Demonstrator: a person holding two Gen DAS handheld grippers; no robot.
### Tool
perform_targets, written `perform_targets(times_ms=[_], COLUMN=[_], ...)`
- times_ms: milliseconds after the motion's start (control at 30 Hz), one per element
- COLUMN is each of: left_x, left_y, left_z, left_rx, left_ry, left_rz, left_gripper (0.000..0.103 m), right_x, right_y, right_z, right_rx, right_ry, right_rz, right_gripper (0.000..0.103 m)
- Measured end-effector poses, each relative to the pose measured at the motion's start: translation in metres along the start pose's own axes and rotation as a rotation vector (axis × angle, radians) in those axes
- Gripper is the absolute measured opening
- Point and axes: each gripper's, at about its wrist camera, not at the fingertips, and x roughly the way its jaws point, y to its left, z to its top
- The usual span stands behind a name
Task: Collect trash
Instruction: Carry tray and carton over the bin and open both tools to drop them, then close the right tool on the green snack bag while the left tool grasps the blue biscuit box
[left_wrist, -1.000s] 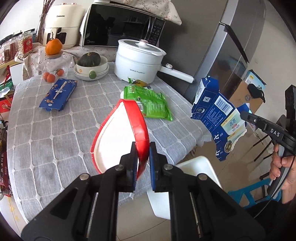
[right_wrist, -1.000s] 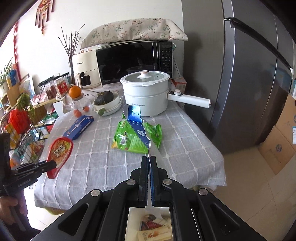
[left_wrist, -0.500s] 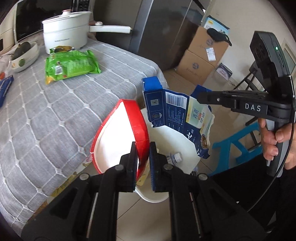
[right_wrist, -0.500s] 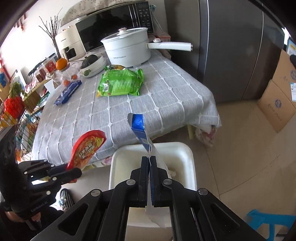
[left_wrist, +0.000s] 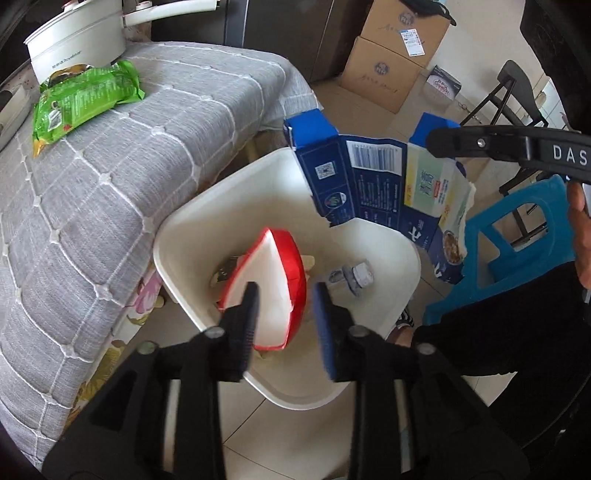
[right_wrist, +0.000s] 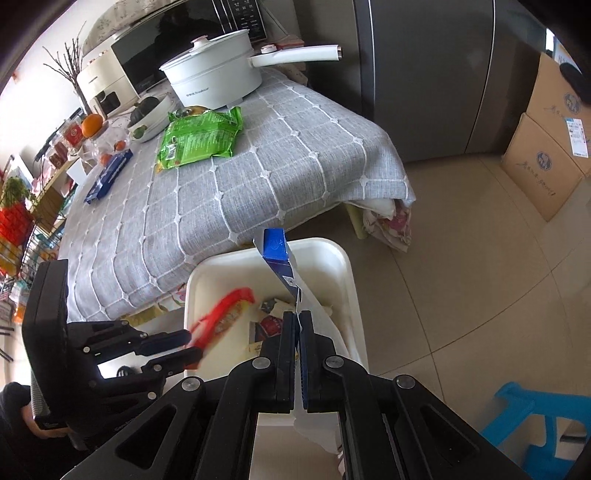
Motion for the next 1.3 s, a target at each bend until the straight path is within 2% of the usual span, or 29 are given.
perform_targets(times_ms=[67,133,200,467,767,833,900,967,1133,1200,1300], left_x=[-0.010,-0.021,-0.032,-0.054,-0.078,-0.083,-0.090,-0.096,-0.111,-0.116,-0.123], left_y=[0.005,0.012,0.021,0.050,0.075,0.081,0.089,0.098,0.119,0.130,0.151], left_z=[0.000,0.000,-0.002,-0.012,-0.023,-0.025,-0.028,-0.031,-0.042,-0.048,-0.055], left_rx=[-0.022,-0.048,-0.084,-0.162,-0.227,-0.240,-0.265,-0.290,-0.343,-0.371,-0.414], left_ry=[-0.030,-0.051,-0.076,-0.114,-0.152,-0.159,-0.172,-0.185,-0.215,-0.220,-0.218], left_rz=[0.023,0.039,0.060,0.127,0.152,0.162,0.165,0.169,0.200,0.218,0.253], left_gripper=[0.067,0.071,0.080,0.087,0.090,0.091,0.091,0.091,0.092,0.093,0.093], right_x=[-0.001,-0.002,-0.003,0.001,0.005,0.006,0.006,0.005,0.009,0.012,0.019], right_y=[-0.004,-0.007,-0.009,0.000,0.019,0.024,0.031,0.038,0.050,0.056,0.069], right_z=[-0.001,-0.001,-0.002,-0.003,0.003,0.005,0.007,0.009,0.016,0.019,0.024], right_rx=[0.012,0.022,0.032,0.012,-0.013,-0.011,-0.017,-0.024,-0.026,-0.031,-0.072], right_ry=[0.001,0.001,-0.002,0.012,0.014,0.012,0.008,-0.002,-0.005,-0.005,0.008], right_rz=[0.005,0.006,0.009,0.009,0.043,0.057,0.056,0.046,0.049,0.039,0.017], right_gripper=[0.003,0.003,0.003,0.003,0.005,0.016,0.035,0.047,0.059,0.066,0.070])
